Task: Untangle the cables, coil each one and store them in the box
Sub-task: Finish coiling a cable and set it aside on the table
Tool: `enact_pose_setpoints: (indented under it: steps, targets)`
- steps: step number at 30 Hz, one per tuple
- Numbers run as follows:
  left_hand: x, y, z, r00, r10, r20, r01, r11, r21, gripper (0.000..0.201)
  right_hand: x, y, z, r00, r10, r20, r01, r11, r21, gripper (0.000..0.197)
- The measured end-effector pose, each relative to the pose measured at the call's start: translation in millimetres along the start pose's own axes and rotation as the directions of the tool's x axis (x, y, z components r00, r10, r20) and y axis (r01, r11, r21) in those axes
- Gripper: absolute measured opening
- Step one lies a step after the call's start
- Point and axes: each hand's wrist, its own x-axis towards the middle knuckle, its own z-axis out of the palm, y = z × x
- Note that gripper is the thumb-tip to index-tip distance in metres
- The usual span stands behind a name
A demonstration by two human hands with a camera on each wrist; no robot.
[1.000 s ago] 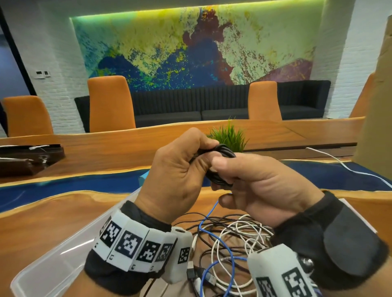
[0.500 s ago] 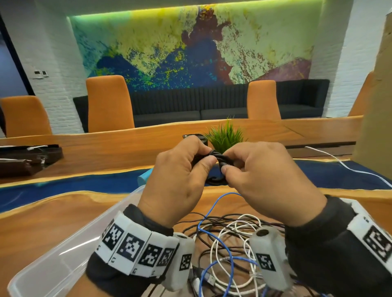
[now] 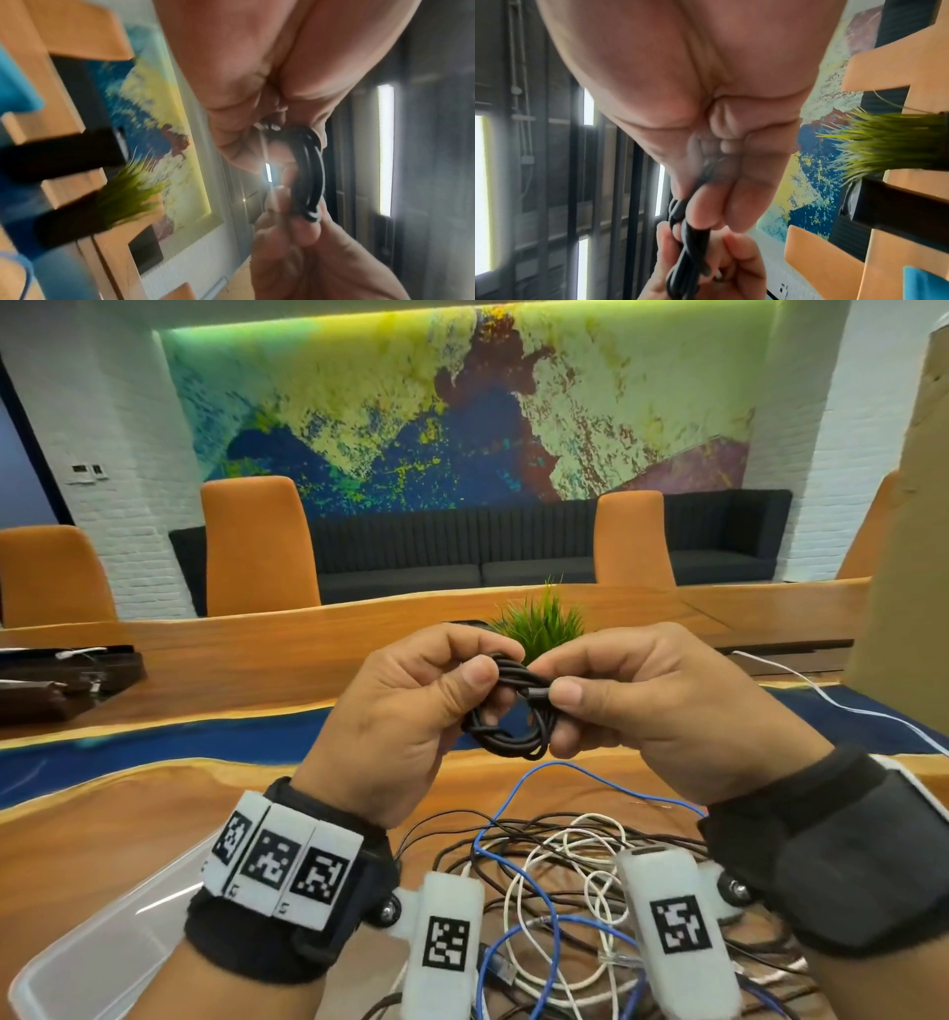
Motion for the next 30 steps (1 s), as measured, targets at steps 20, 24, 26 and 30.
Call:
enact_pose_setpoints:
  steps: [20, 24, 26, 30]
  targets:
    - [2.4, 3.5, 13.7, 0.993, -0.045, 0.113, -0.031, 0.806, 0.591, 0.068, -38.3, -9.5, -157.9, 0.839, 0.253, -0.482, -0.464, 0.795, -0.390, 0.009]
    - [-4.2, 1.6, 22.4, 0.985, -0.078, 0.151, -0.038, 0.766, 0.641, 0.065, -50.7, 43.2, -188.8, 0.711, 0.465, -0.528, -0.685, 0.629, -0.368, 0.015]
    - [-7.1, 3.7, 25.5, 0.980, -0.108, 0.165, -0.030, 0.746, 0.665, 0.057, -57.6, 70.3, -193.0, 0.647, 0.567, -0.510, -0.757, 0.558, -0.340, 0.019]
    - [-7.8, 20.5, 26.5, 0.968, -0.186, 0.170, -0.010, 0.645, 0.764, 0.036, -58.8, 109.1, -189.2, 0.560, 0.675, -0.481, -0.828, 0.478, -0.292, 0.021]
